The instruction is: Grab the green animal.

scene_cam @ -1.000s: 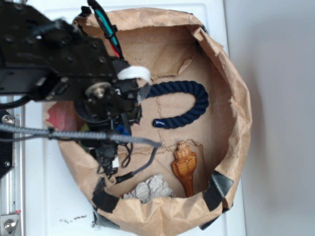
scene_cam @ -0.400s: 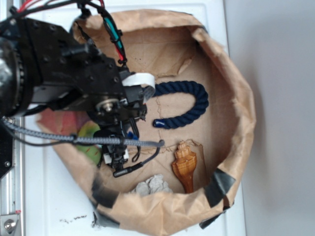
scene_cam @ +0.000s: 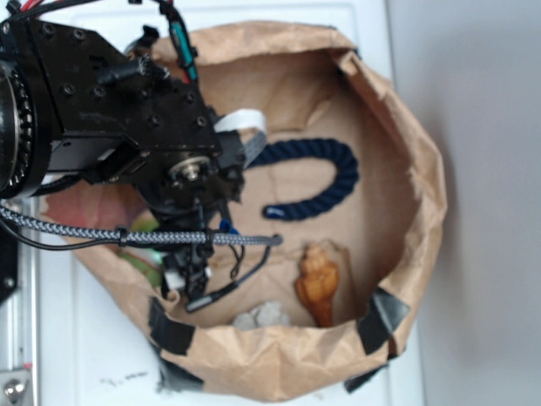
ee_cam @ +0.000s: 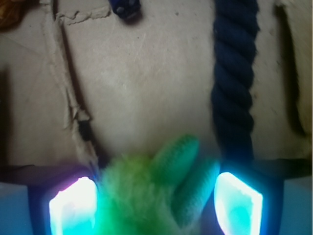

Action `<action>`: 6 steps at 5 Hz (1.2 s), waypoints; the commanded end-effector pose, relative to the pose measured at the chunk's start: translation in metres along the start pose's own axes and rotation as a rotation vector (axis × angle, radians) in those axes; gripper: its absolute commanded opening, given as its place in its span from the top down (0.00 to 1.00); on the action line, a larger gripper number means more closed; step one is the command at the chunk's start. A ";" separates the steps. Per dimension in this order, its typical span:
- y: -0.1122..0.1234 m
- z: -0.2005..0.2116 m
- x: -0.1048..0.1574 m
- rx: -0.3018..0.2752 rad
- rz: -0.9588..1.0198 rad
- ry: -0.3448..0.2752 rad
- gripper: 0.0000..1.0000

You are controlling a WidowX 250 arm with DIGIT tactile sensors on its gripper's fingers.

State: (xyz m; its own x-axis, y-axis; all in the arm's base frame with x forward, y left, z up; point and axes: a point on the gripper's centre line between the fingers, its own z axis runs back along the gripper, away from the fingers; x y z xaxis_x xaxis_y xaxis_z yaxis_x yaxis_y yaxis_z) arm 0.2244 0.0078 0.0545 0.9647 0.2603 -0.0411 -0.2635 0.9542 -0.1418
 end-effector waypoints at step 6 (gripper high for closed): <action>-0.001 0.025 0.012 -0.106 0.008 -0.054 0.00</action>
State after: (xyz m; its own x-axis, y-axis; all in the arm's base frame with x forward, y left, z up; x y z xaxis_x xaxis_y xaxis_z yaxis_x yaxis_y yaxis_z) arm 0.2269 0.0087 0.0641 0.9574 0.2859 -0.0401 -0.2870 0.9279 -0.2380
